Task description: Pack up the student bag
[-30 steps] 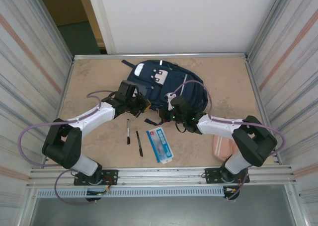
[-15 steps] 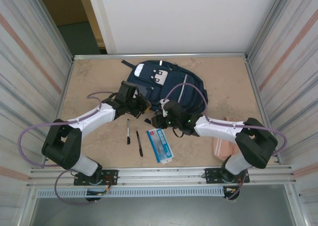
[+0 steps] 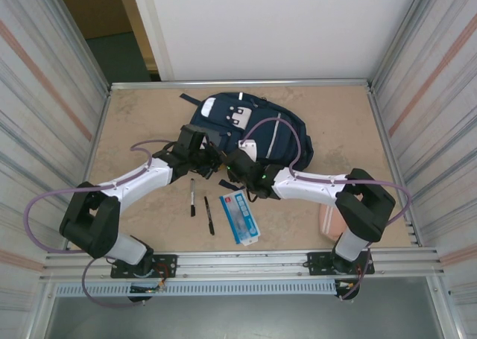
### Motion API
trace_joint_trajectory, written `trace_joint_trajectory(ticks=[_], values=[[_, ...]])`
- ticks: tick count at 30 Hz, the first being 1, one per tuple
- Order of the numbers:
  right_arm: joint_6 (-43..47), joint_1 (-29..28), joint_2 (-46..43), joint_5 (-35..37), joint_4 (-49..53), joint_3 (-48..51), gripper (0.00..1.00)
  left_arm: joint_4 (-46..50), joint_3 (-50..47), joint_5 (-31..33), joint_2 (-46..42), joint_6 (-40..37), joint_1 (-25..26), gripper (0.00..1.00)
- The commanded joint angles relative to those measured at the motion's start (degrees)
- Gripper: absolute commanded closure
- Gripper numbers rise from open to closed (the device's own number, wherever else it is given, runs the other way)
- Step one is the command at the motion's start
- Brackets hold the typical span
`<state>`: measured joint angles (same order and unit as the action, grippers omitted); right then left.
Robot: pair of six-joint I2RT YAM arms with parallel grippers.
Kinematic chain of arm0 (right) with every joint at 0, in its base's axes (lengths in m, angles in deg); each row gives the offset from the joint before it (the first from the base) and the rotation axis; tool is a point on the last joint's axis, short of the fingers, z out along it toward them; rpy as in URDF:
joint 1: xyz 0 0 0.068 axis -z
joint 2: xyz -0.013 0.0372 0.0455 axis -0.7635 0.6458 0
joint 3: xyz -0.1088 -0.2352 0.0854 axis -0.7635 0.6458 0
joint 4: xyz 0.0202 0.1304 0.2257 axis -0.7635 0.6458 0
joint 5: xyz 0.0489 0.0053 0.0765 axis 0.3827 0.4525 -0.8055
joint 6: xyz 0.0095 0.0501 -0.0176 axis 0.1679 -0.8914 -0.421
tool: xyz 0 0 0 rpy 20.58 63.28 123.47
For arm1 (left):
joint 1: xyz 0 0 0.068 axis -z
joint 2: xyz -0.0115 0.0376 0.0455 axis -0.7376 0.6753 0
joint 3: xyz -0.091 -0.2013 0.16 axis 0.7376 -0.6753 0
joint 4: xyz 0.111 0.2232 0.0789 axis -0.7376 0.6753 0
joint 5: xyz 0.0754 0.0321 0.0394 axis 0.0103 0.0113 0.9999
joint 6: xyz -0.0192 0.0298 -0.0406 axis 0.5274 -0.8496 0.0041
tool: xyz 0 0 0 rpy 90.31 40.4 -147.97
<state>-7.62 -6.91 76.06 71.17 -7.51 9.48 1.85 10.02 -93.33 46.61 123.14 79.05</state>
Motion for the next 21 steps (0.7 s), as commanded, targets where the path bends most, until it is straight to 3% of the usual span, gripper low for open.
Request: trace_joint_trajectory(ticks=[1,5,9,17,21], values=[[-3.78,0.52,-0.02,5.0,2.69,-1.88,0.76,-2.11,-0.09,-4.19,-3.82,1.2,1.15,1.0],[-5.69,1.9,-3.13,-0.67,5.58,-0.13,0.86,-0.52,0.39,-2.95,-3.68,-1.3,0.49,1.0],[-8.09,5.38,-5.35,-9.25,7.45,2.06,0.88,-0.28,-0.37,-1.56,-3.87,-1.92,-0.66,1.0],[-3.18,8.9,-9.82,-16.36,7.09,5.16,0.96,0.3,-0.01,-0.64,-2.43,-4.43,-2.03,1.0],[-0.22,12.4,-10.62,-24.37,5.57,6.25,1.0,0.61,0.41,-0.81,-1.47,-5.32,-2.71,1.0]])
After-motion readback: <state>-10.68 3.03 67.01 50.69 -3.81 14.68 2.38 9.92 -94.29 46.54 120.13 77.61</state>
